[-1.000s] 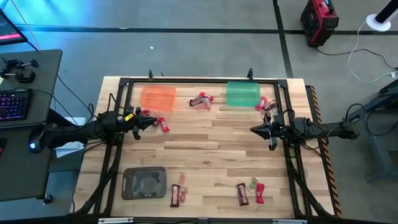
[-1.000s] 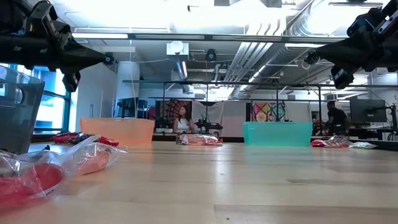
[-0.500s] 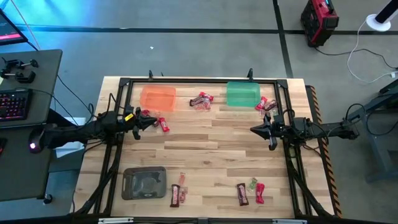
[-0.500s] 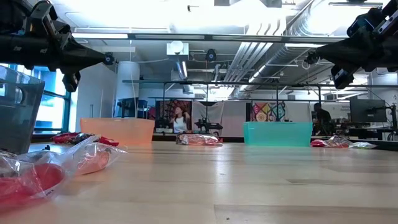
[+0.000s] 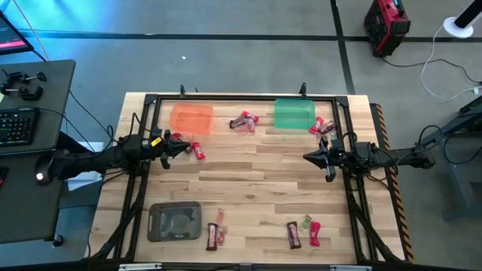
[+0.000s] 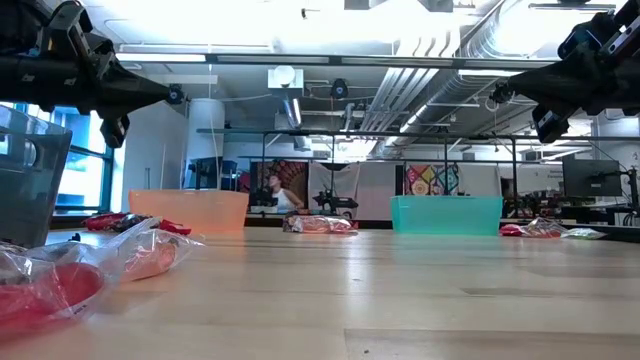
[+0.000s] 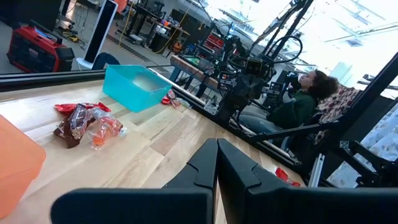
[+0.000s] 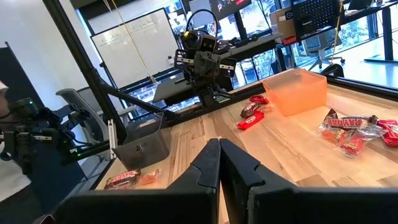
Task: Sort candy by brand, put in halloween buckets
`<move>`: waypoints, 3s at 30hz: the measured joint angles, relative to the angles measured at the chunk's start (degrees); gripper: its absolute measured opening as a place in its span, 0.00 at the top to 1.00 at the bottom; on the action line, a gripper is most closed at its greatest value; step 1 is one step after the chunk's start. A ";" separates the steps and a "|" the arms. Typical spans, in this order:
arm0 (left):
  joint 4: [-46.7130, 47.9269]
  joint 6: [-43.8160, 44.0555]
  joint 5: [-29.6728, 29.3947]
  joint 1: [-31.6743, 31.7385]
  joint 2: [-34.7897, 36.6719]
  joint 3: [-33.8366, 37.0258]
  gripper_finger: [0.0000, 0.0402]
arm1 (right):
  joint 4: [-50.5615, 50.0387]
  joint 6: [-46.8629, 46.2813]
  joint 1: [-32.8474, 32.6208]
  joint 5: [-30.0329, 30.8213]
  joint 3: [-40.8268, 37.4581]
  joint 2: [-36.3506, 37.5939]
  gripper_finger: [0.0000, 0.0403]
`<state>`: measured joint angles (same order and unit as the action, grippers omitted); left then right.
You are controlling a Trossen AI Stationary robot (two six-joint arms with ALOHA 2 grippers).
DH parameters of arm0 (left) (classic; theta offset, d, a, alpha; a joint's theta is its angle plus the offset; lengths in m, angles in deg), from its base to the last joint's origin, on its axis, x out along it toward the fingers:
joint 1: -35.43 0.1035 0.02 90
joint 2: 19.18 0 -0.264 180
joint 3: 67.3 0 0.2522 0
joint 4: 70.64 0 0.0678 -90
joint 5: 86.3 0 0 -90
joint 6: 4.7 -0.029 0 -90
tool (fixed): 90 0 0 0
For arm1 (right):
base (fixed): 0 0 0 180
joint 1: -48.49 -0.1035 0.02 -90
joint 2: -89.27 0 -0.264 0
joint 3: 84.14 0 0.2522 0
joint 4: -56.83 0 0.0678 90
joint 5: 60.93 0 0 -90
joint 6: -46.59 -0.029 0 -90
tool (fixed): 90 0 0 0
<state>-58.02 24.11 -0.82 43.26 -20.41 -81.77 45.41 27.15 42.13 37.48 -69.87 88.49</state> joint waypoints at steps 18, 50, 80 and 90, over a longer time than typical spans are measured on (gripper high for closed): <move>0.02 0.00 -0.02 0.00 0.01 -0.02 1.00 | 2.46 0.04 0.00 3.92 0.00 -0.02 1.00; 0.02 -0.05 0.00 0.00 0.00 -0.01 1.00 | -37.94 -66.49 -31.05 -29.07 42.57 -72.52 0.69; 0.02 -0.04 0.00 -0.01 0.01 -0.02 1.00 | -34.07 -73.59 -31.67 -31.19 42.64 -89.52 0.76; 0.00 -0.01 -0.01 -0.01 0.01 -0.01 1.00 | -34.66 -73.13 -31.67 -31.04 42.64 -88.89 0.88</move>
<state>-58.02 24.10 -0.83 43.25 -20.41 -81.79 10.76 -45.98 10.45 6.44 -27.23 -0.40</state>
